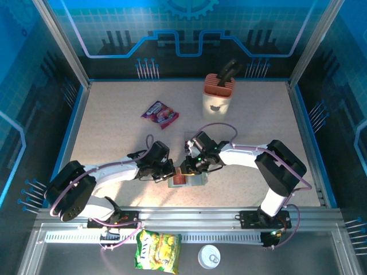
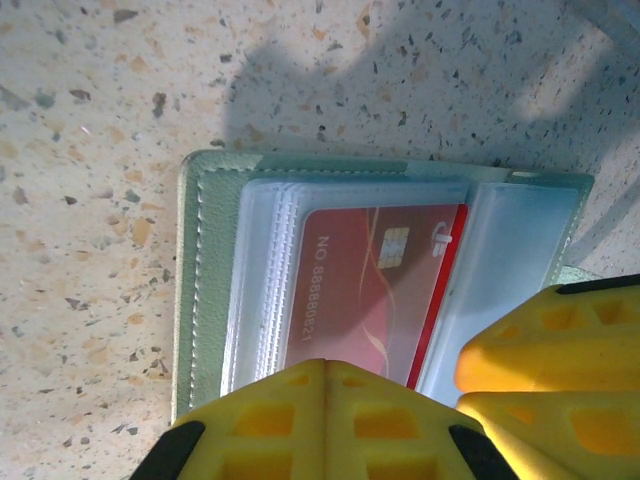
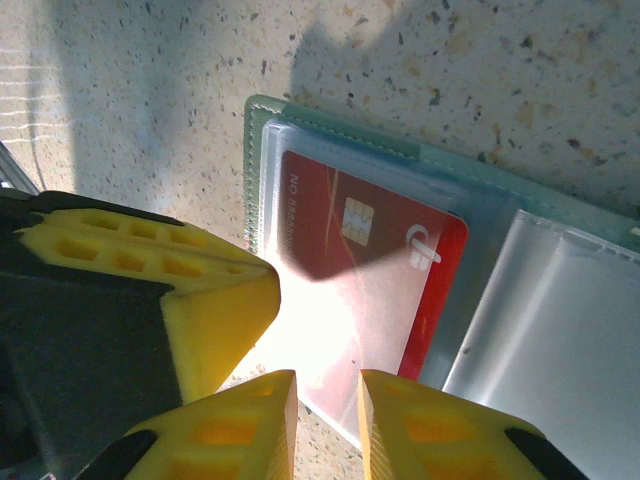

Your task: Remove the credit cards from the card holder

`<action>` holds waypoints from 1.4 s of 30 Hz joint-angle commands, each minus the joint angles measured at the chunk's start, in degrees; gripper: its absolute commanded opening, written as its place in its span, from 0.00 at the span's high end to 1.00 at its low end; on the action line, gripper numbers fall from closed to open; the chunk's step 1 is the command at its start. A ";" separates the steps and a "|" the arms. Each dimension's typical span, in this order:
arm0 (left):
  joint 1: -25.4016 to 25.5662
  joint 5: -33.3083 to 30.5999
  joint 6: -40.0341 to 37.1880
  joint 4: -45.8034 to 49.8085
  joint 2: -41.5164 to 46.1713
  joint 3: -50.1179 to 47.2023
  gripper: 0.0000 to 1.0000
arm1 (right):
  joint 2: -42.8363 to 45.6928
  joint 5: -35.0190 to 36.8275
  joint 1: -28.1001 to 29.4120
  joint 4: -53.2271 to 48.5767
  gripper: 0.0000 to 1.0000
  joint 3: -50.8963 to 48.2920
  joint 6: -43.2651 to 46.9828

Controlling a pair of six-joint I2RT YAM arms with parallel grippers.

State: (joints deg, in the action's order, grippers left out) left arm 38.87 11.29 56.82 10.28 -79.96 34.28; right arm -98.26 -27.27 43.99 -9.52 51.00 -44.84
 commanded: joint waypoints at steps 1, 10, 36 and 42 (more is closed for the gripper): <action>-0.44 -1.27 -1.16 2.02 0.80 -0.53 0.97 | -1.30 -0.78 0.90 1.06 0.77 1.03 -0.58; -0.43 -1.63 -1.35 2.31 -0.67 -0.63 0.98 | -2.26 -0.61 0.97 1.53 0.74 1.03 -0.77; -0.37 -2.89 -1.94 3.08 -1.67 -0.97 1.00 | -3.19 3.07 0.87 -3.35 0.74 1.12 1.32; -0.42 -3.11 -2.06 3.00 -1.95 -1.22 1.00 | -2.34 3.85 0.88 -4.36 0.74 1.16 1.72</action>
State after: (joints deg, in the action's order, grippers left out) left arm 38.83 9.67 56.40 11.31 -80.58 34.28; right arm -100.90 -25.76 44.25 -9.98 51.51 -44.31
